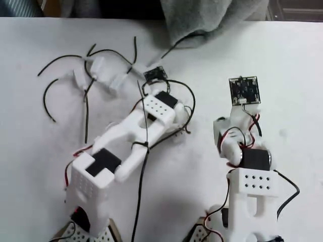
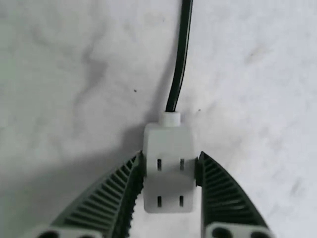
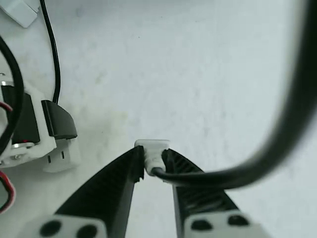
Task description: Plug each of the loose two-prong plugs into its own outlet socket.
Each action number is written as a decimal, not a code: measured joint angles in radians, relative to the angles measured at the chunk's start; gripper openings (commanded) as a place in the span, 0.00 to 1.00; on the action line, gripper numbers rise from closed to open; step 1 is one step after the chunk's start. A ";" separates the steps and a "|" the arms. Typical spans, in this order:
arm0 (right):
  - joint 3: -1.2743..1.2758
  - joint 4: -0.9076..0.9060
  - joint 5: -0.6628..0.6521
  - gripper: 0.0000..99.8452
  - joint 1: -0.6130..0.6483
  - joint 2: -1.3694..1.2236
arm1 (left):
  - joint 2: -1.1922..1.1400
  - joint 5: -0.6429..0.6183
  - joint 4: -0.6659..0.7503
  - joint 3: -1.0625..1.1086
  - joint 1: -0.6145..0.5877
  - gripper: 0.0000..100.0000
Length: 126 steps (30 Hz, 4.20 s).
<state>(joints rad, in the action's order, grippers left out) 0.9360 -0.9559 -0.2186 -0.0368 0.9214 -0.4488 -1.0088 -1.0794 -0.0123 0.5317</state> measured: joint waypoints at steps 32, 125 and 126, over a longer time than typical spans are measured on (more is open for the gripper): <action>0.000 0.000 0.000 0.02 0.175 0.000 | -0.002 0.313 -0.695 -0.580 -0.738 0.43; -0.078 0.068 0.147 0.02 0.370 -0.411 | -0.003 0.319 -0.245 -0.166 -0.872 0.43; -0.074 0.068 0.147 0.02 0.370 -0.411 | -0.003 0.319 -0.245 -0.166 -0.872 0.43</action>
<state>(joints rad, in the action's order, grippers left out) 0.8623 -0.8884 -0.0713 0.3330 0.5102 -0.4519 -0.6897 -1.3249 -0.1780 -0.3399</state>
